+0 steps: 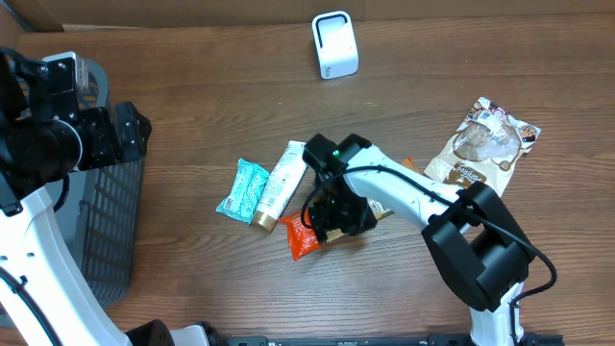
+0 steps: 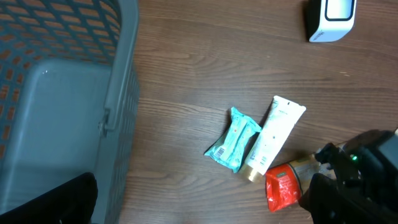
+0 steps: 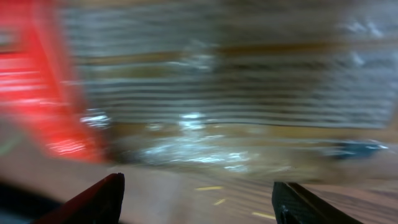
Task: Scan the item barcode
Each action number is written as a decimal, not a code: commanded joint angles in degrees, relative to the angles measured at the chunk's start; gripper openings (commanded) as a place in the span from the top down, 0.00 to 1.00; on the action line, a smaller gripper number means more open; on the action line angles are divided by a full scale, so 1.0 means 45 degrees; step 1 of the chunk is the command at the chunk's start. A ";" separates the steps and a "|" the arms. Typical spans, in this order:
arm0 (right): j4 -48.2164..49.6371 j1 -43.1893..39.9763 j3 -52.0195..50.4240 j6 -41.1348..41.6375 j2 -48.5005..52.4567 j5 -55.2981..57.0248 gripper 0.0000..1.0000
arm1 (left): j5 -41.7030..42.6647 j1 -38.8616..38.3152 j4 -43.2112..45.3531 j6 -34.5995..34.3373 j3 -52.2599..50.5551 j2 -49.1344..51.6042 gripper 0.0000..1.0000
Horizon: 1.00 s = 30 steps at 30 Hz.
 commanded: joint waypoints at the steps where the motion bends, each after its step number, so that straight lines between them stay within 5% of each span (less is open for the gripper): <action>1: 0.0301 -0.0437 -0.0593 0.1632 -0.0330 0.1190 0.24 | 0.0151 -0.0005 0.0015 0.0330 0.0019 0.0049 0.00; 8: 0.0447 -0.1836 -0.0665 0.1064 -0.0335 0.1579 0.21 | 0.0151 -0.0005 0.0015 0.0330 0.0019 0.0049 0.00; 18: 0.0559 -0.4707 -0.0661 -0.4056 -0.0335 0.1724 0.18 | 0.0151 0.0000 0.0019 0.0330 0.0019 0.0049 0.00; 30: 0.3453 -0.7766 -0.0665 -0.3167 -0.0330 -0.2259 0.18 | 0.0151 -0.0005 0.0015 0.0330 0.0019 0.0049 0.00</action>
